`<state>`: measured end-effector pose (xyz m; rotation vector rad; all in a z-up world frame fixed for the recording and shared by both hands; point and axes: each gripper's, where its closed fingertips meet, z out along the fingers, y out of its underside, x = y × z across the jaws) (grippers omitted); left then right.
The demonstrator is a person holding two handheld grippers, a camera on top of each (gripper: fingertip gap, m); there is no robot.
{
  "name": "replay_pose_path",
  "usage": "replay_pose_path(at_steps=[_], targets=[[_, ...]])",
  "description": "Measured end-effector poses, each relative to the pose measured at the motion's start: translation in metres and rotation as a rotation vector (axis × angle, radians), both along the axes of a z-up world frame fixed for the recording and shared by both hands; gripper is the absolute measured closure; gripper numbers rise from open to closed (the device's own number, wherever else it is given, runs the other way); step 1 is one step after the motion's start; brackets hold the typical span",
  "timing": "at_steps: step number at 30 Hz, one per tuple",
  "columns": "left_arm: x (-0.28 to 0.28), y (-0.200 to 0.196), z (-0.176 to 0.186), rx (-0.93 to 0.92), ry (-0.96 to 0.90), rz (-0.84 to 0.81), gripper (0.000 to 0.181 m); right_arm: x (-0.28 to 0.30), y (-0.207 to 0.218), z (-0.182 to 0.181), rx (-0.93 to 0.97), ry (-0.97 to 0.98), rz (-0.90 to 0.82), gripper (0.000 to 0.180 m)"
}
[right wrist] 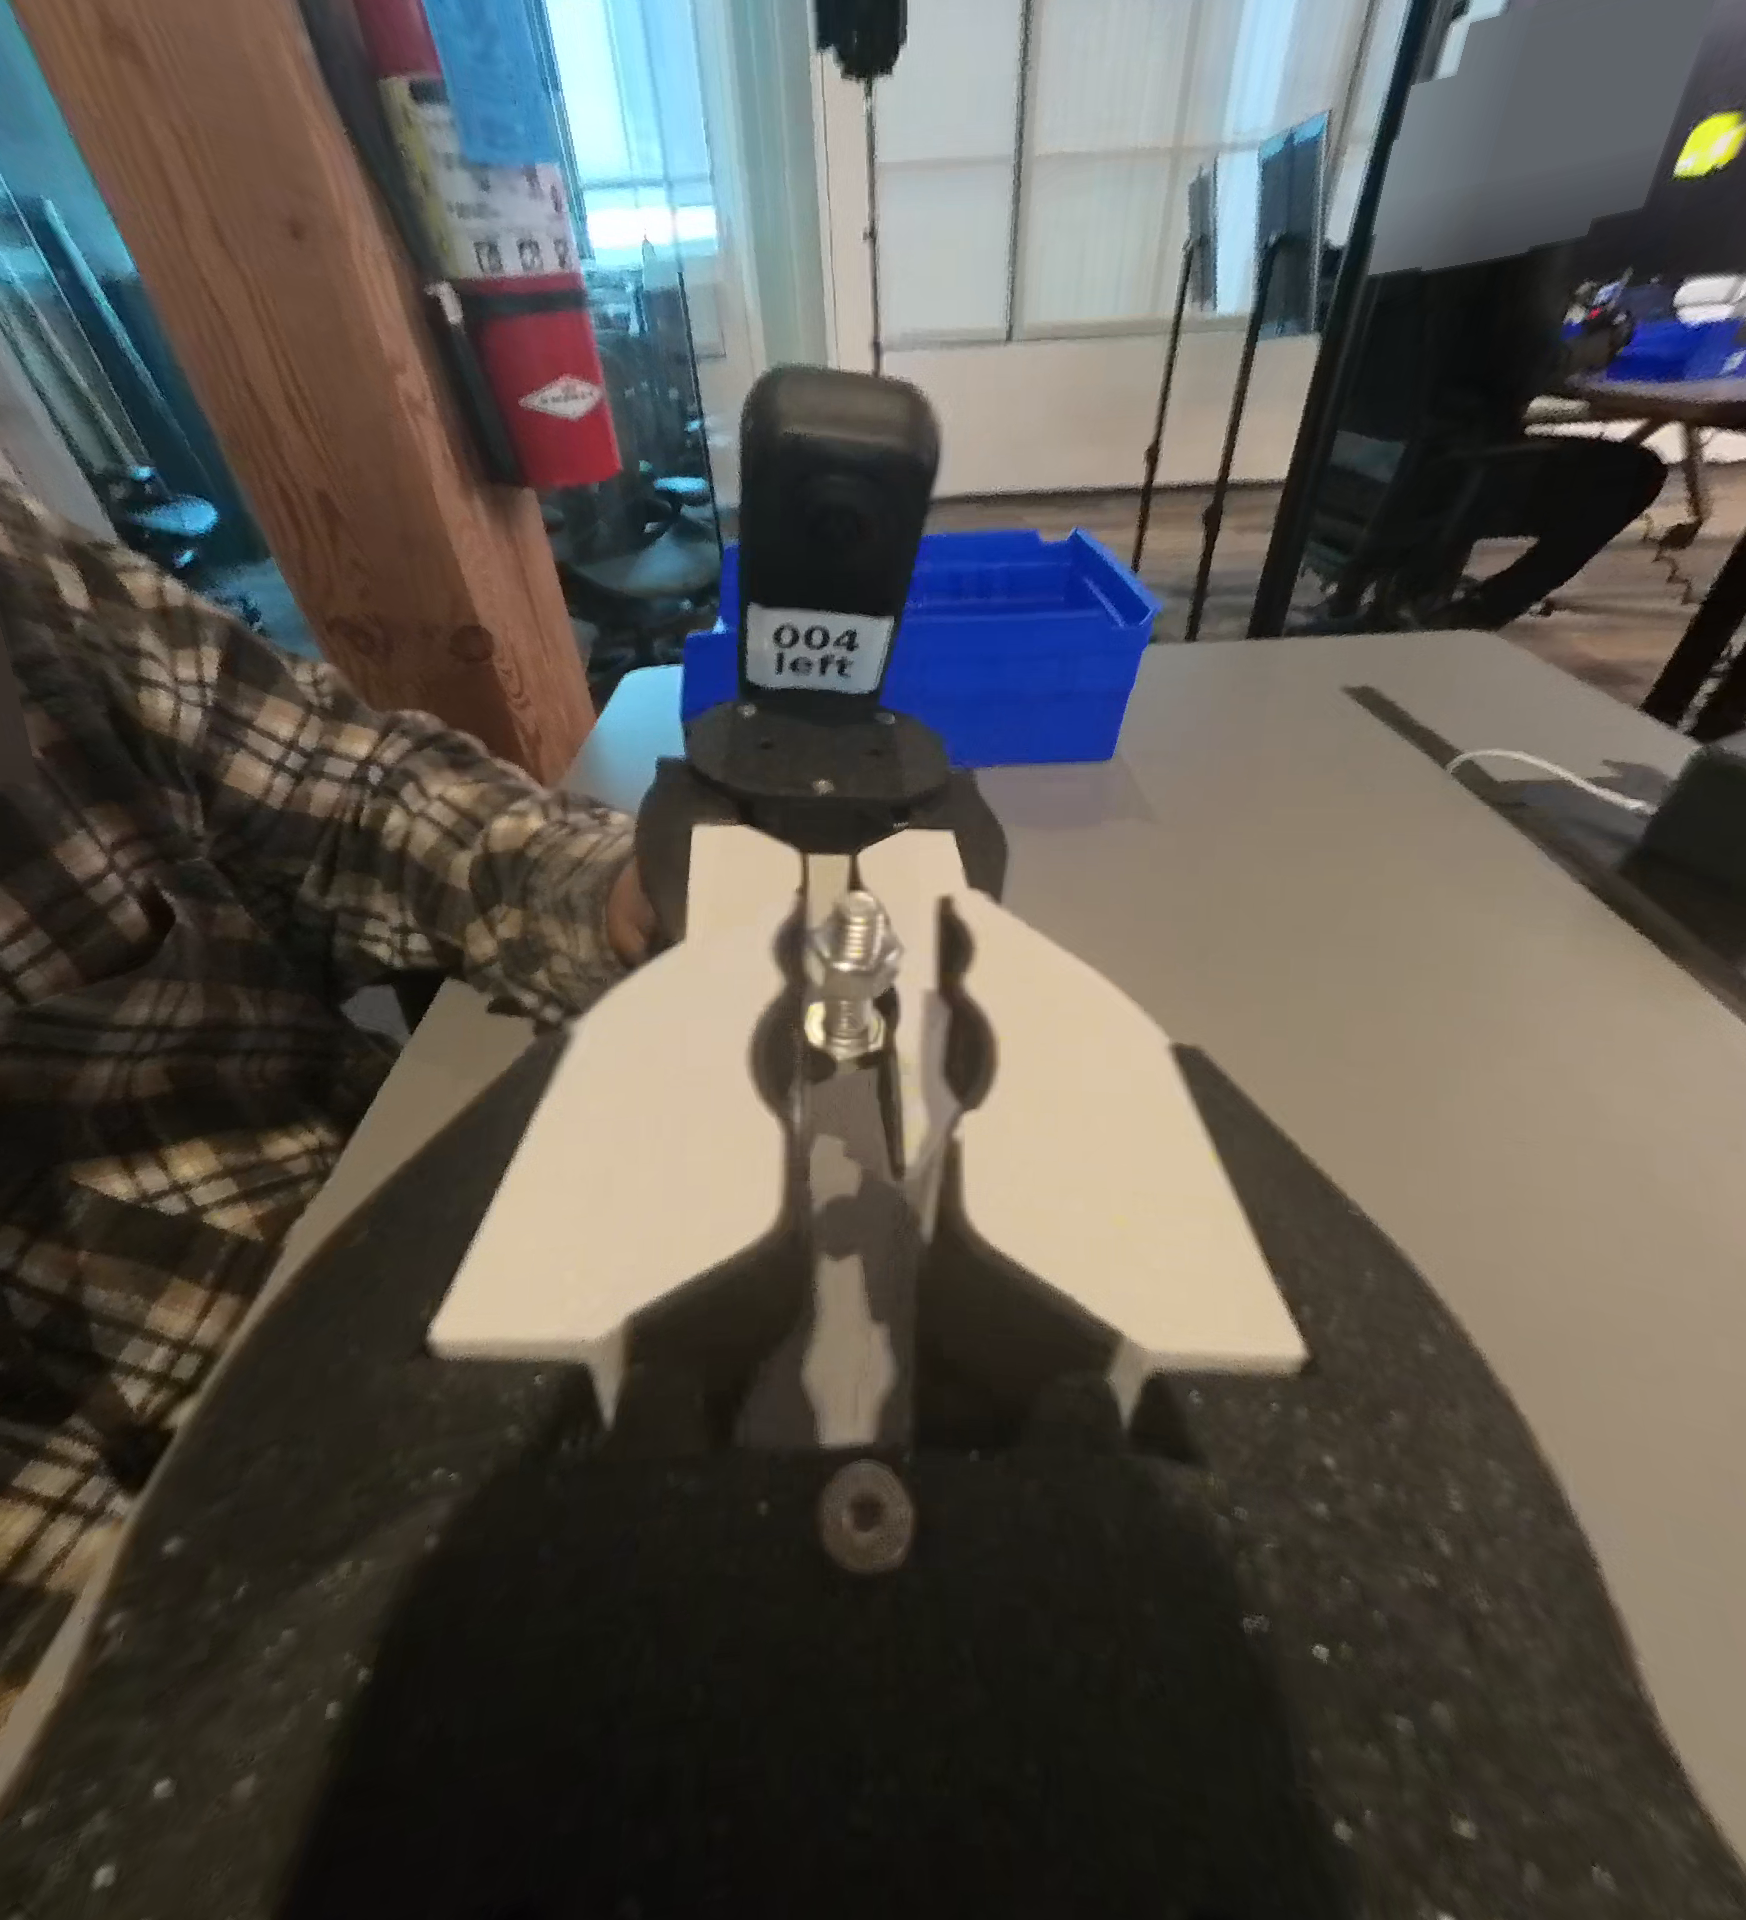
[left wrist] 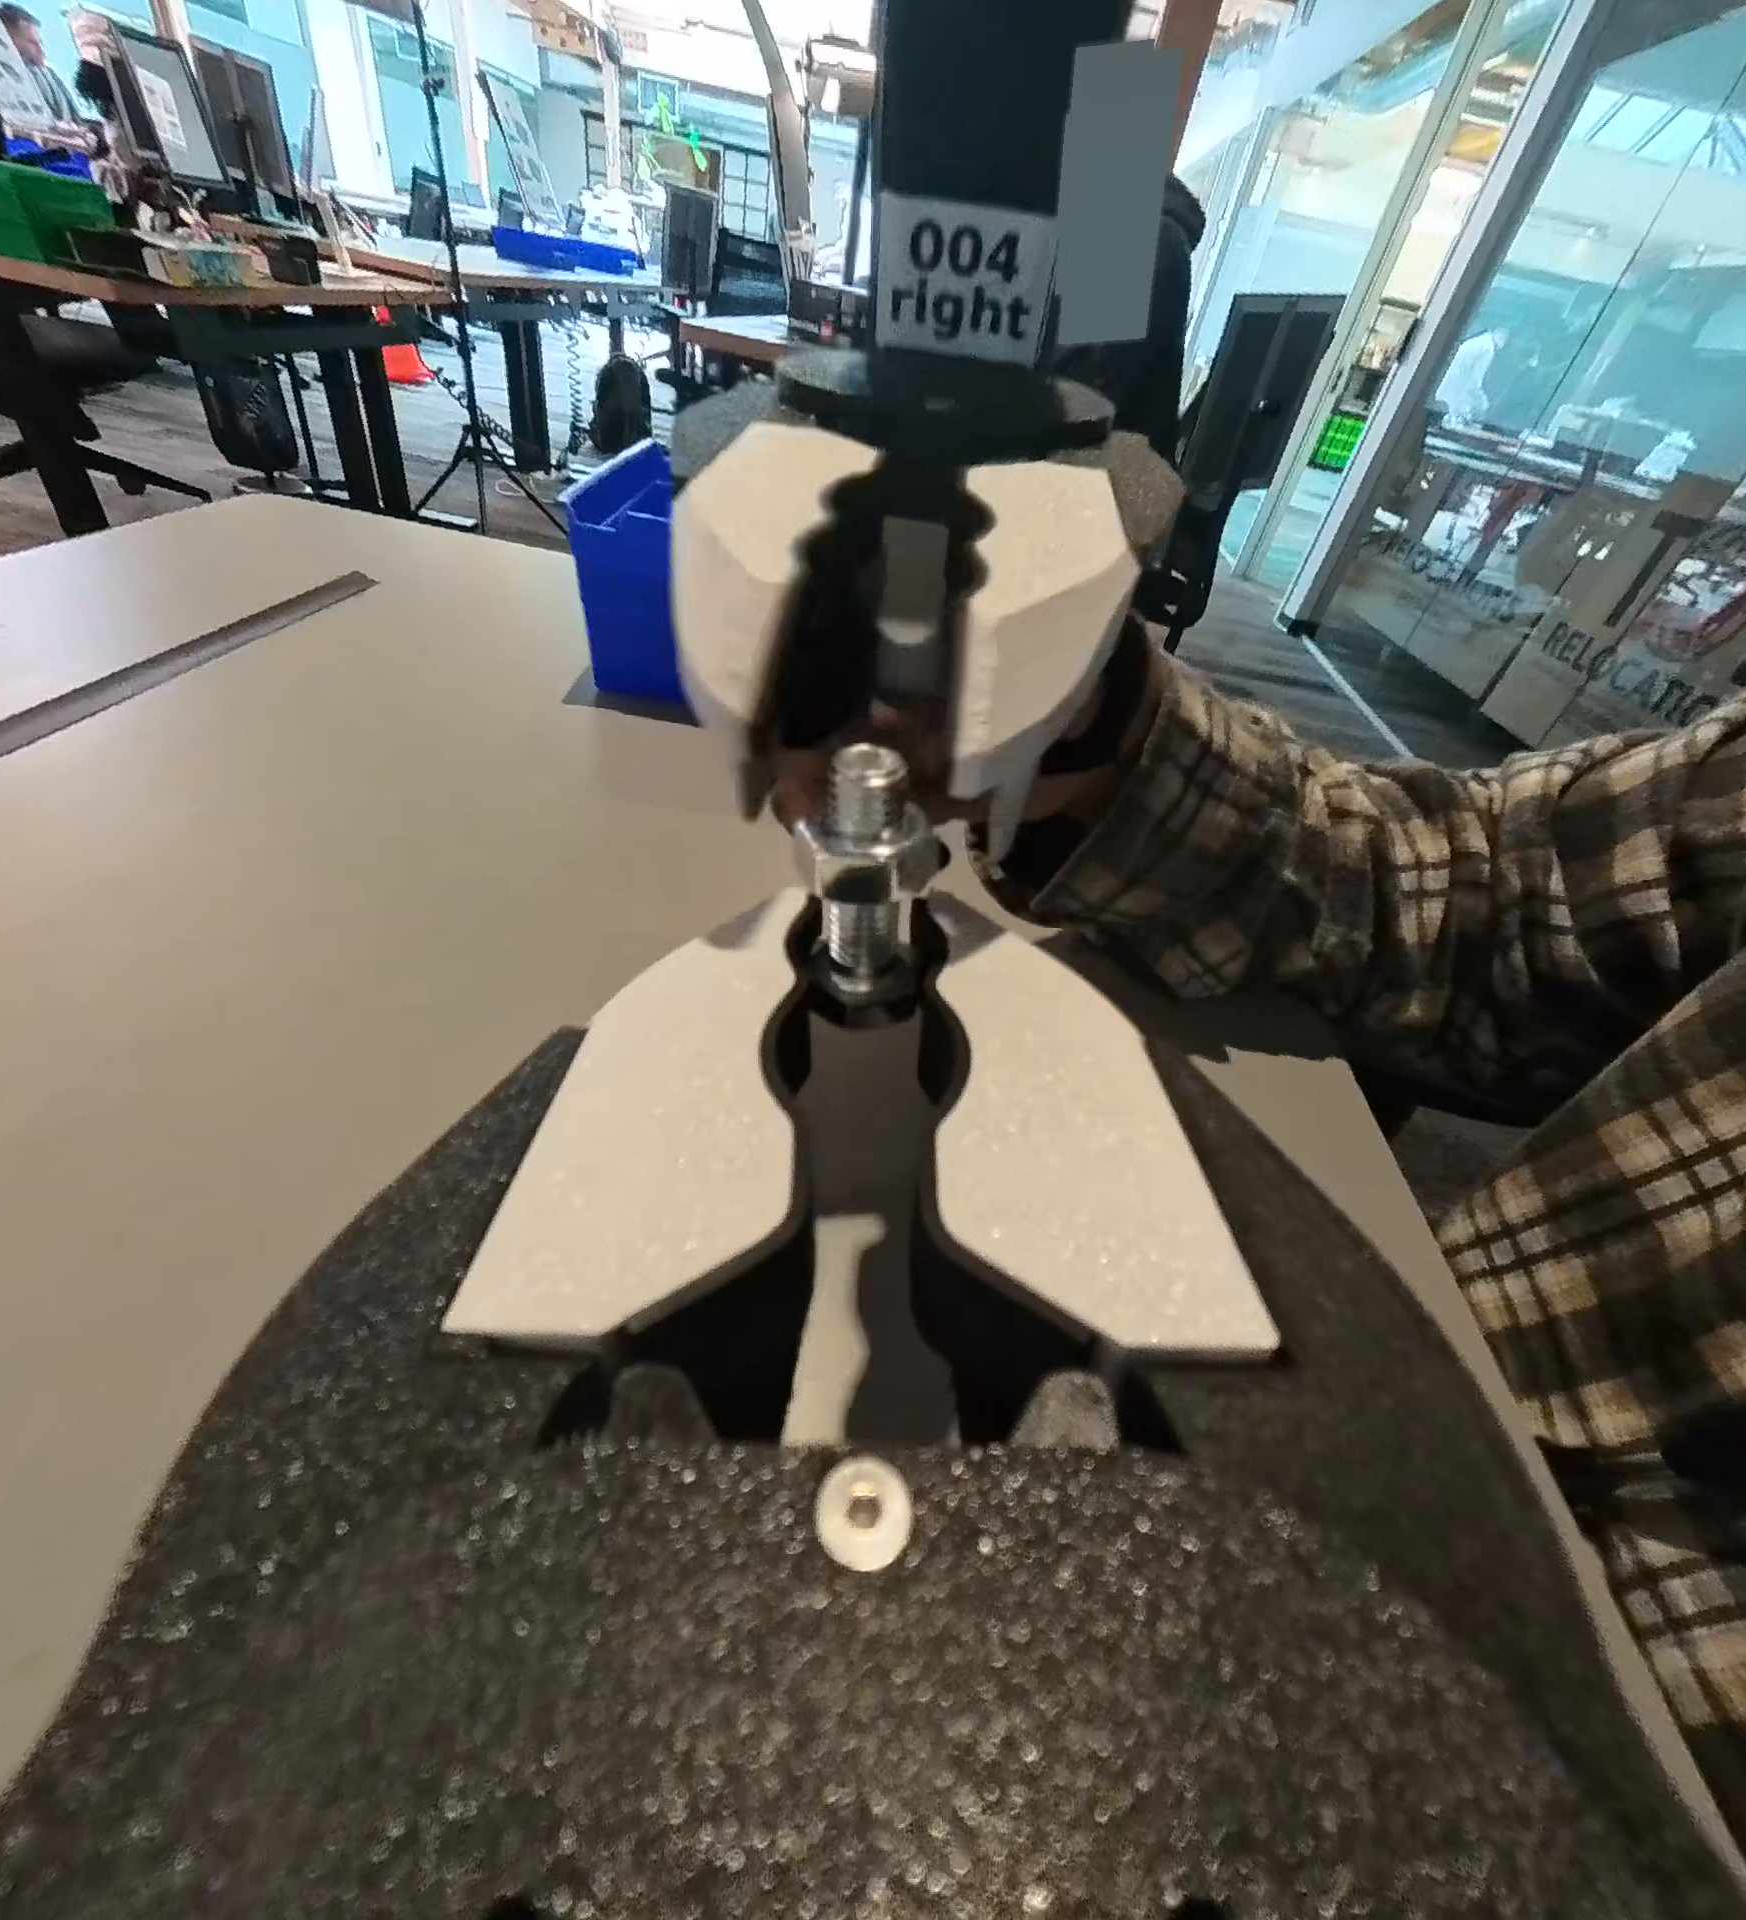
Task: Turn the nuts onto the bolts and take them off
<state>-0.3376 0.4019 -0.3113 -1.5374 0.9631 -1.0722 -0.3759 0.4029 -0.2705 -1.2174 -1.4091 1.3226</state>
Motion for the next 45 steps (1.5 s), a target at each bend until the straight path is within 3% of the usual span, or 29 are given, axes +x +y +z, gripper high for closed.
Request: replay_pose_path(at_steps=[1,12,14,18,22,25,29,34,39,41,45], targets=[[-0.001,0.001,0.001,0.004,-0.008,0.009,0.165,0.001,0.003,0.002,-0.012,0.02,-0.018,0.146],[-0.003,-0.002,0.015,0.028,-0.089,0.002,0.165,-0.006,0.023,-0.004,-0.044,0.006,-0.153,0.103],[-0.005,-0.003,0.018,0.043,-0.101,0.002,0.165,0.002,0.03,0.001,-0.048,0.024,-0.18,0.111],[-0.005,-0.003,0.02,0.038,-0.11,0.0,0.166,0.0,0.019,0.016,-0.105,0.107,-0.113,0.105],[-0.002,-0.004,0.018,0.04,-0.11,-0.004,0.166,-0.007,0.024,0.001,-0.057,0.024,-0.163,0.1],[-0.005,-0.004,0.023,0.049,-0.129,-0.003,0.166,0.008,0.036,0.009,-0.1,0.069,-0.189,0.107],[-0.004,-0.004,0.021,0.041,-0.128,-0.005,0.166,-0.007,0.017,0.011,-0.091,0.072,-0.125,0.103],[-0.005,-0.005,0.024,0.052,-0.129,-0.005,0.166,0.01,0.041,0.01,-0.101,0.069,-0.22,0.104],[-0.003,-0.005,0.02,0.039,-0.127,-0.008,0.166,-0.008,0.018,0.011,-0.091,0.063,-0.137,0.098],[-0.003,-0.005,0.021,0.045,-0.124,-0.008,0.165,-0.006,0.027,0.004,-0.059,0.023,-0.19,0.093],[-0.006,-0.004,0.024,0.043,-0.138,-0.003,0.166,0.011,0.04,0.016,-0.122,0.093,-0.214,0.099]])
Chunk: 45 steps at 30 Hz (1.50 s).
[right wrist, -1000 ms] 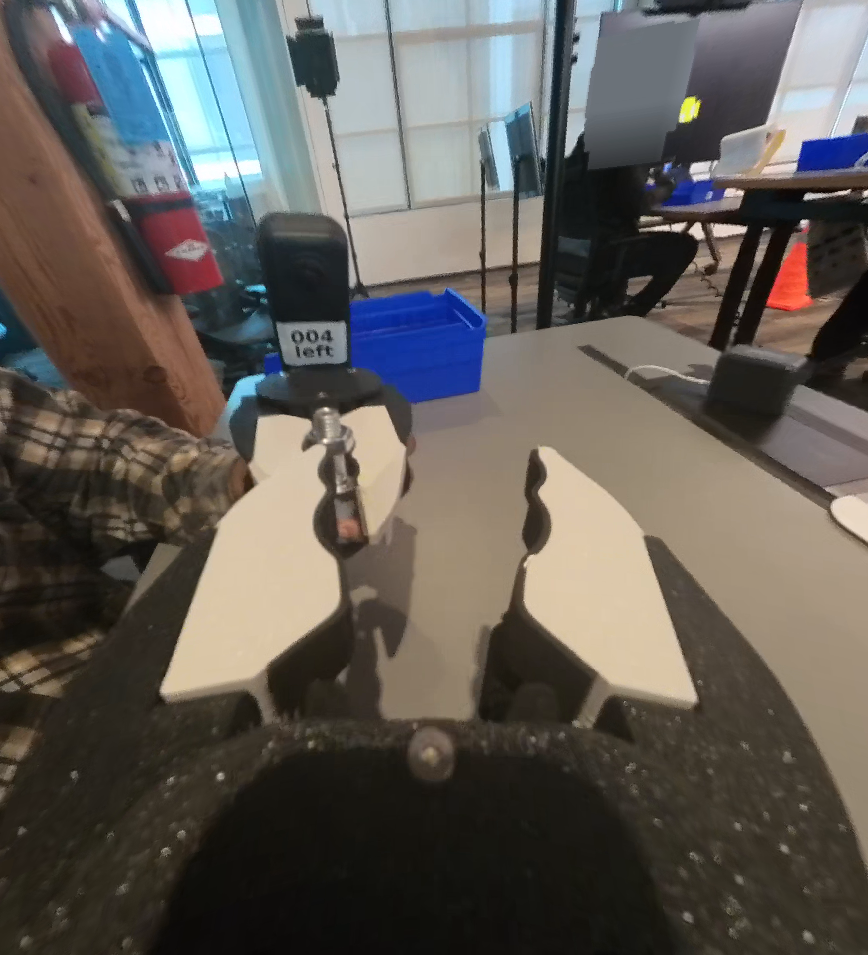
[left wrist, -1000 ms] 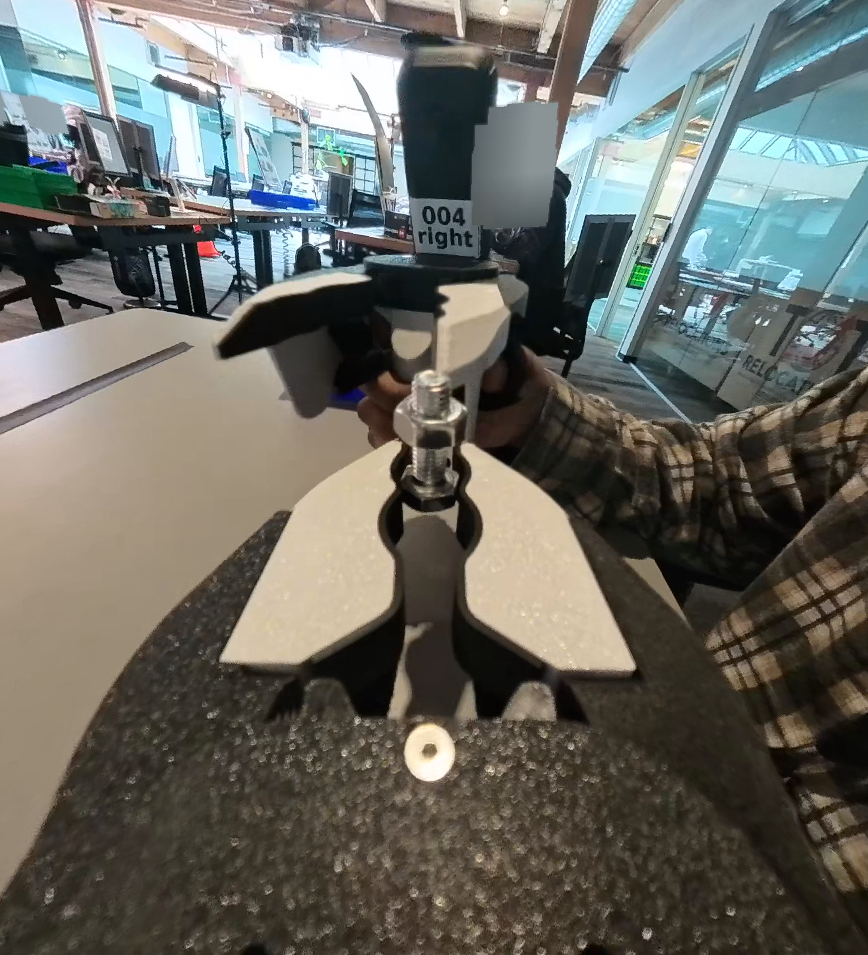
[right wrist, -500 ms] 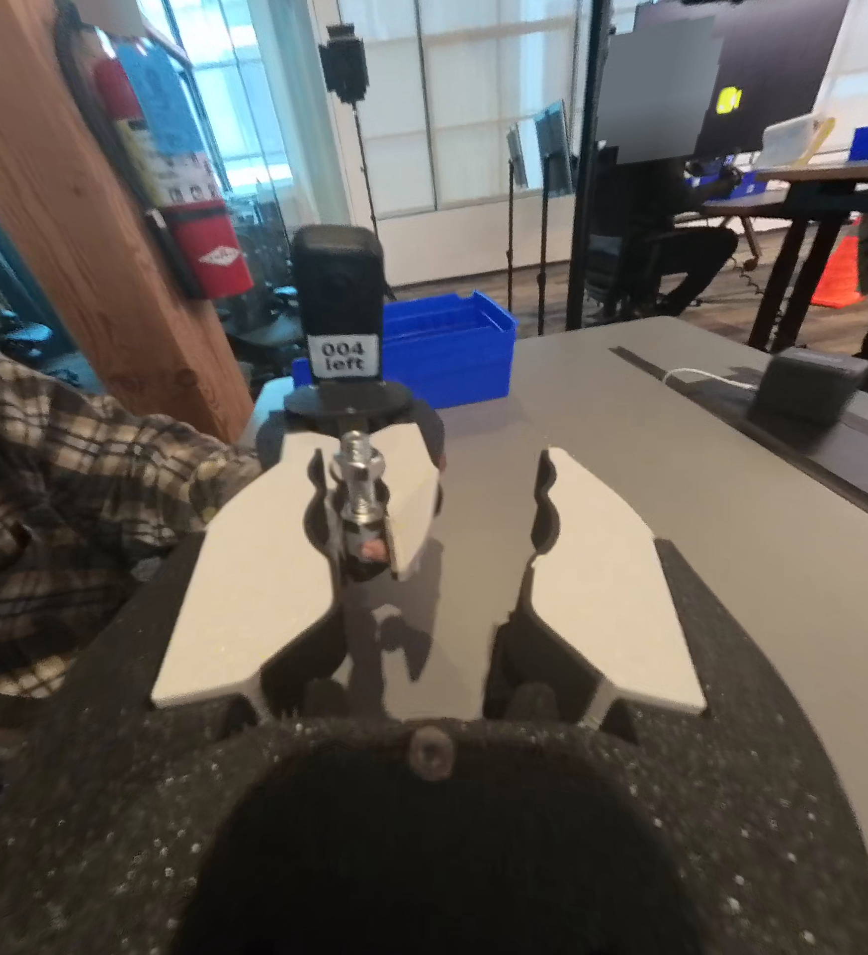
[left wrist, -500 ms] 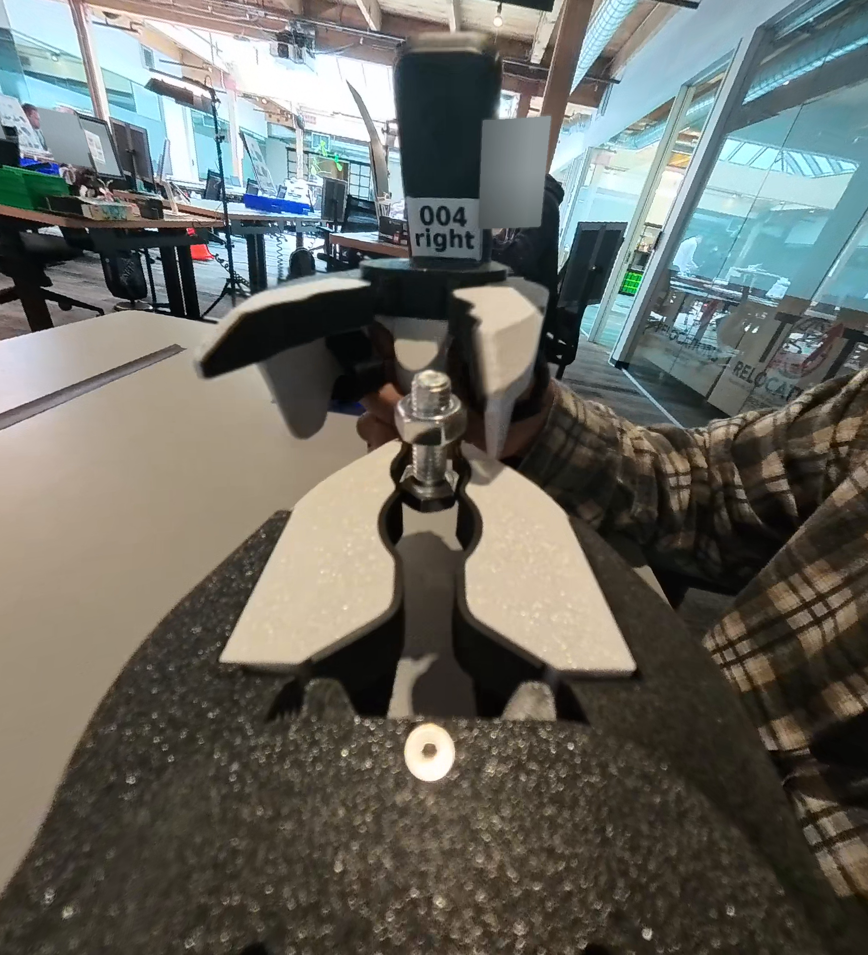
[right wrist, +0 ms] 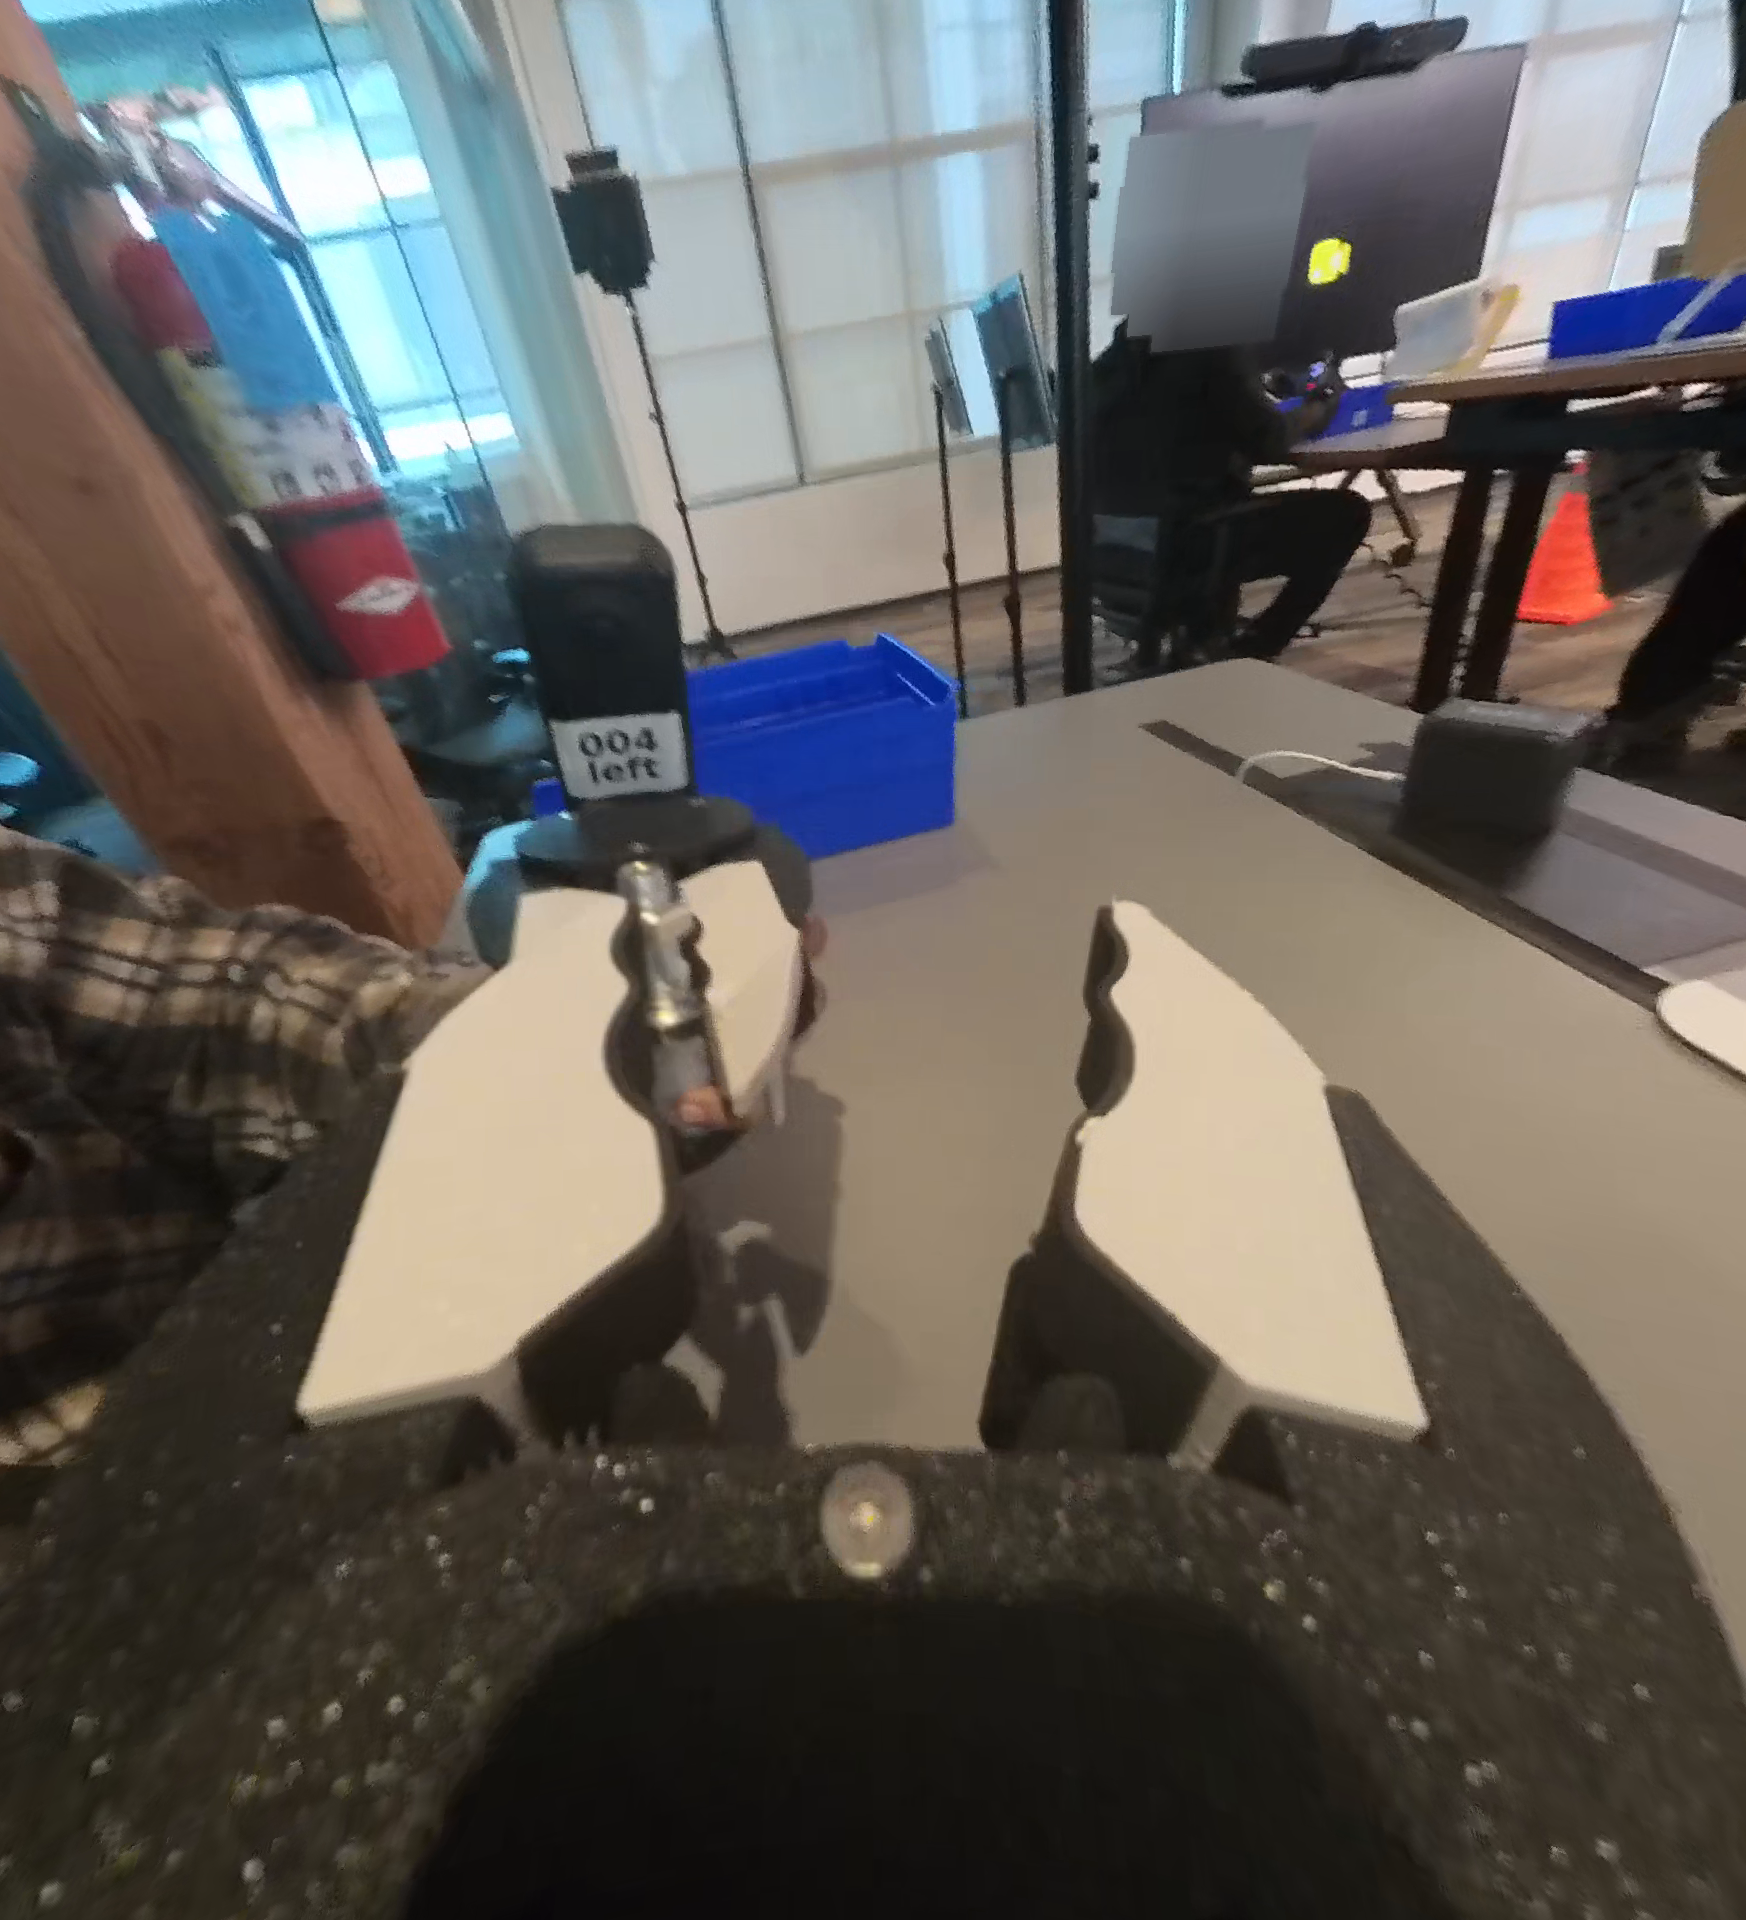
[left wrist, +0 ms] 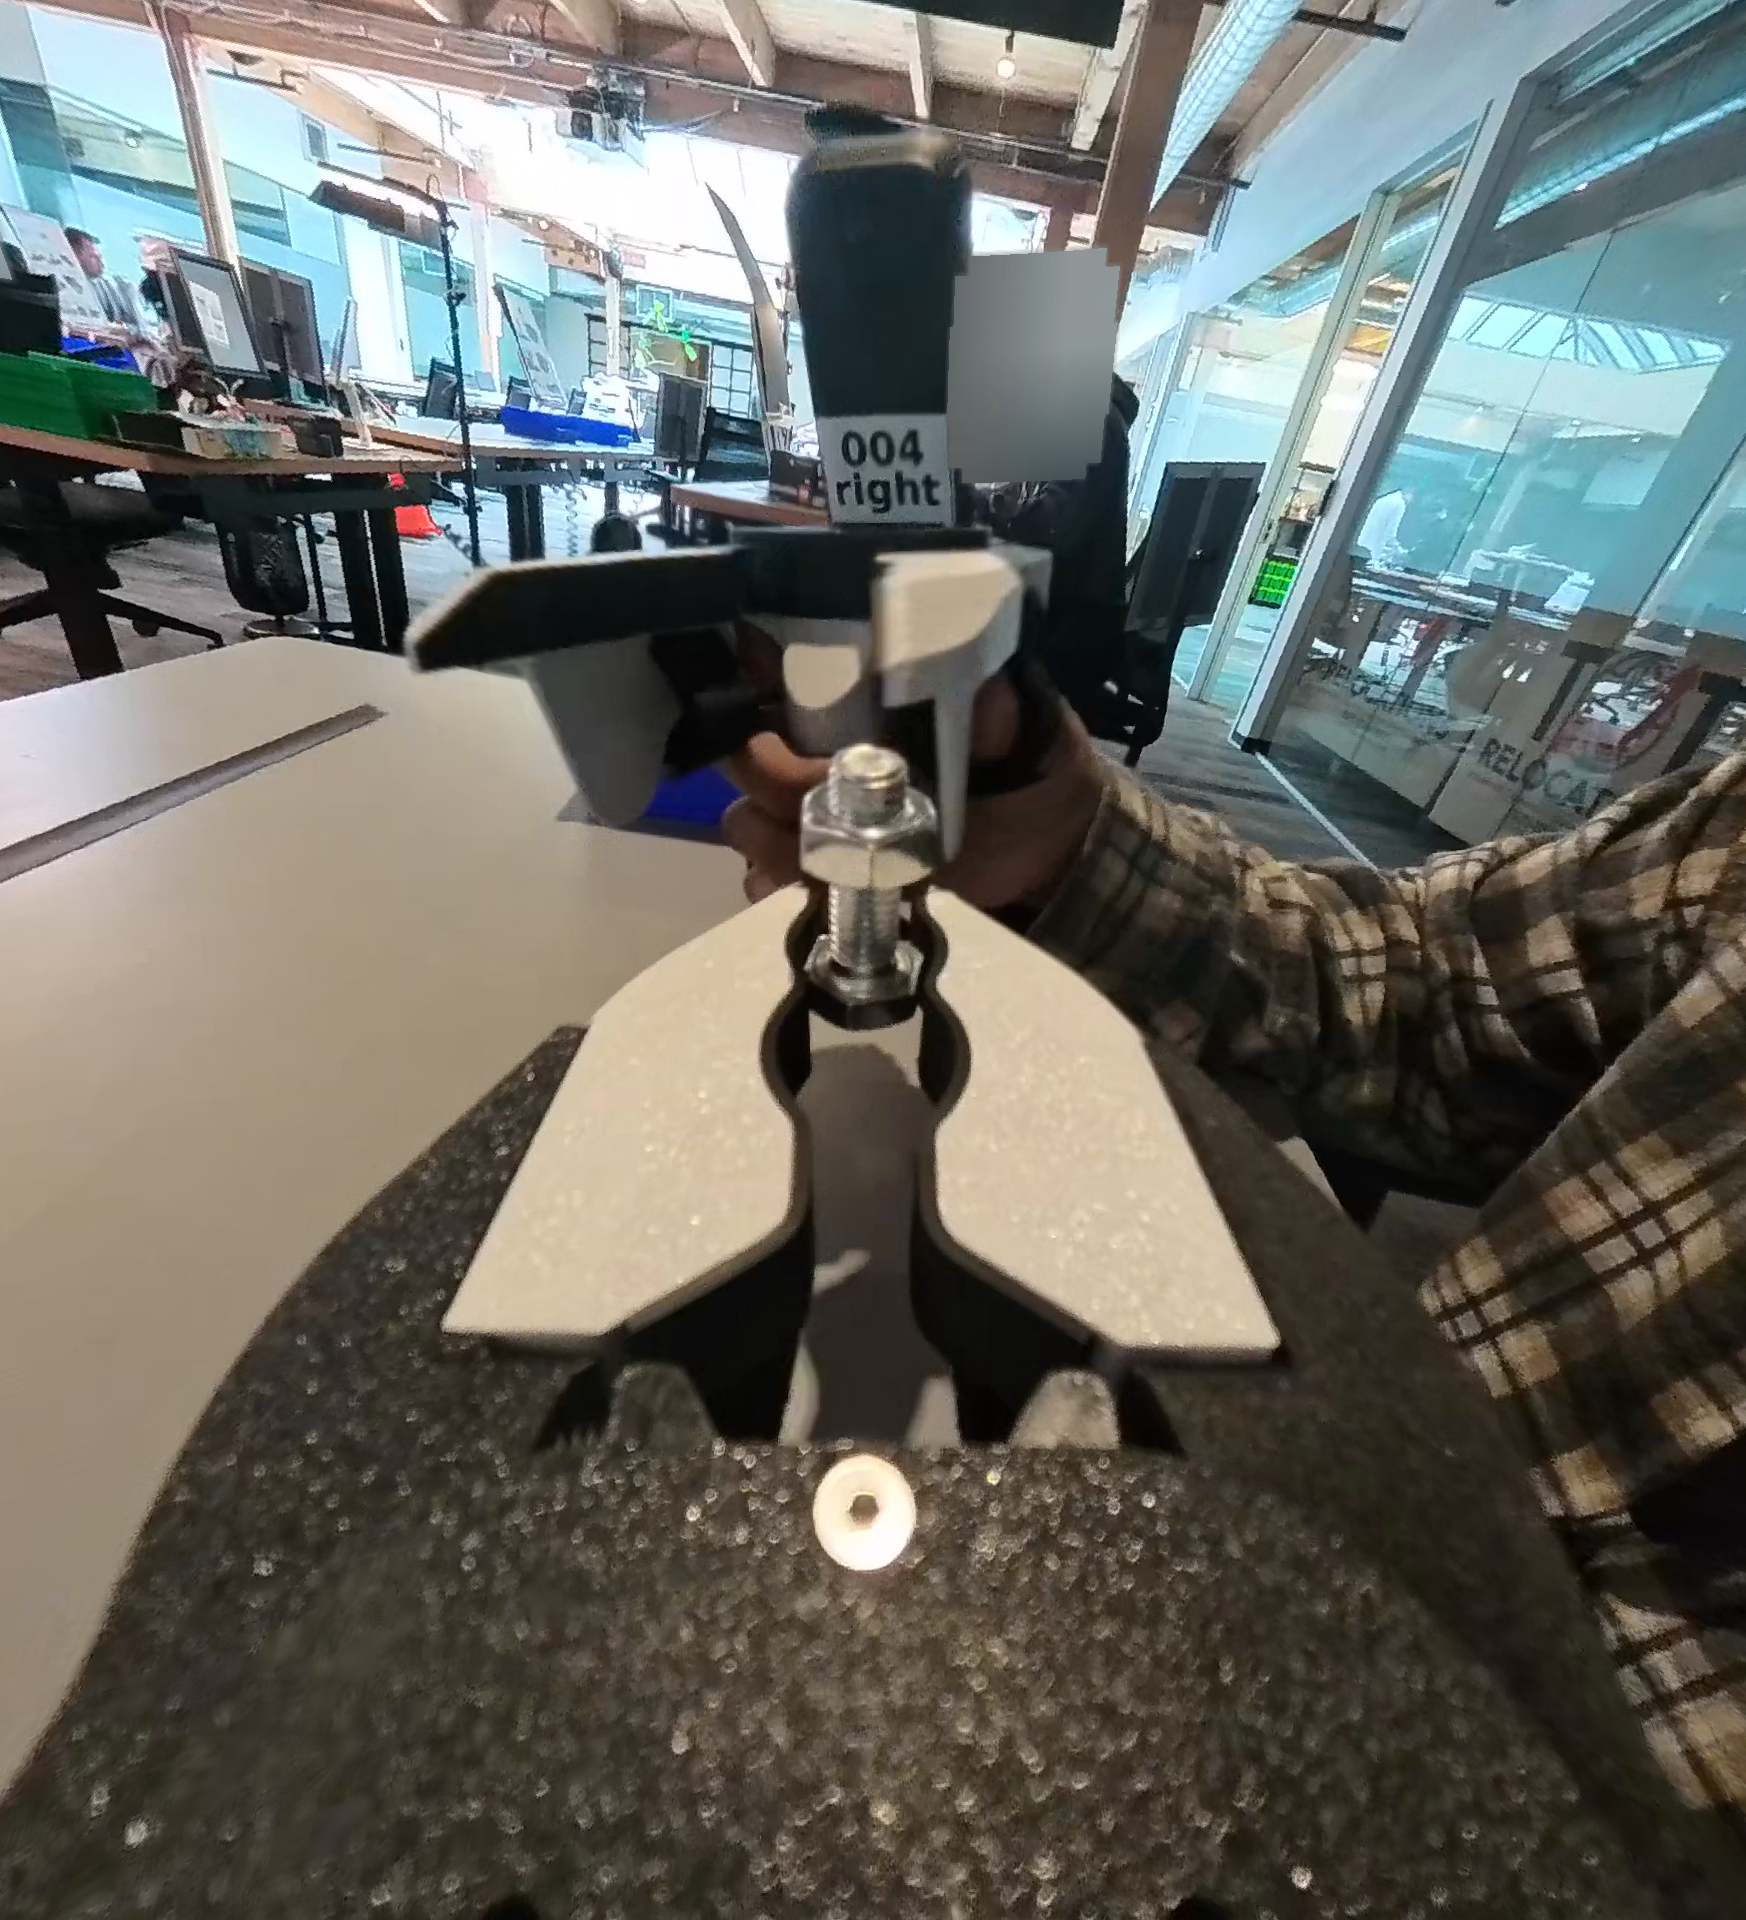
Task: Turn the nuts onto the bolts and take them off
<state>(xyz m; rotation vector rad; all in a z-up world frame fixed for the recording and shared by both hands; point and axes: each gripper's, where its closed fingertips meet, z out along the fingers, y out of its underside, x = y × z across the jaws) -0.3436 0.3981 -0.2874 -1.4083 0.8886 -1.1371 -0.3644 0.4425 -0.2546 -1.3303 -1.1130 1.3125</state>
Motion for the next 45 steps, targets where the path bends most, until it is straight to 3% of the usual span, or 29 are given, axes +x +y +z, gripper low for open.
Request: replay_pose_path(at_steps=[4,6,8,13,15,17,22,27,32,36,40,45], targets=[[0.003,0.0,-0.005,-0.014,0.011,-0.006,0.165,-0.02,-0.017,-0.008,0.018,-0.05,0.061,0.095],[0.003,0.0,-0.004,-0.005,0.017,-0.001,0.165,-0.014,-0.007,-0.013,0.024,-0.073,0.015,0.091],[0.001,-0.001,-0.002,0.002,0.009,-0.001,0.166,-0.002,0.005,-0.009,0.013,-0.054,-0.029,0.098],[0.002,0.0,-0.004,-0.011,0.008,-0.003,0.165,-0.019,-0.018,-0.007,0.008,-0.045,0.067,0.095],[0.003,0.0,-0.005,-0.009,0.014,-0.003,0.165,-0.019,-0.011,-0.015,0.033,-0.093,0.025,0.091],[0.001,0.0,-0.003,-0.004,0.011,0.003,0.166,-0.007,0.001,-0.012,0.019,-0.075,-0.016,0.101],[0.003,0.0,-0.004,-0.008,0.008,-0.003,0.166,-0.016,-0.018,-0.001,0.009,-0.008,0.073,0.097],[0.002,-0.001,-0.002,0.008,0.015,0.0,0.166,-0.003,0.002,-0.007,0.021,-0.041,-0.013,0.099],[0.003,0.0,-0.004,-0.005,0.01,-0.002,0.166,-0.017,-0.018,-0.003,0.011,-0.016,0.071,0.096],[0.002,-0.001,-0.001,0.004,0.006,-0.001,0.166,-0.003,0.004,-0.01,0.022,-0.059,-0.027,0.098],[0.003,-0.001,-0.003,-0.004,0.011,-0.003,0.165,-0.014,-0.016,0.0,0.015,-0.001,0.057,0.096],[0.002,-0.001,-0.002,0.0,0.012,0.0,0.165,-0.006,0.0,-0.008,0.033,-0.056,-0.018,0.096]])
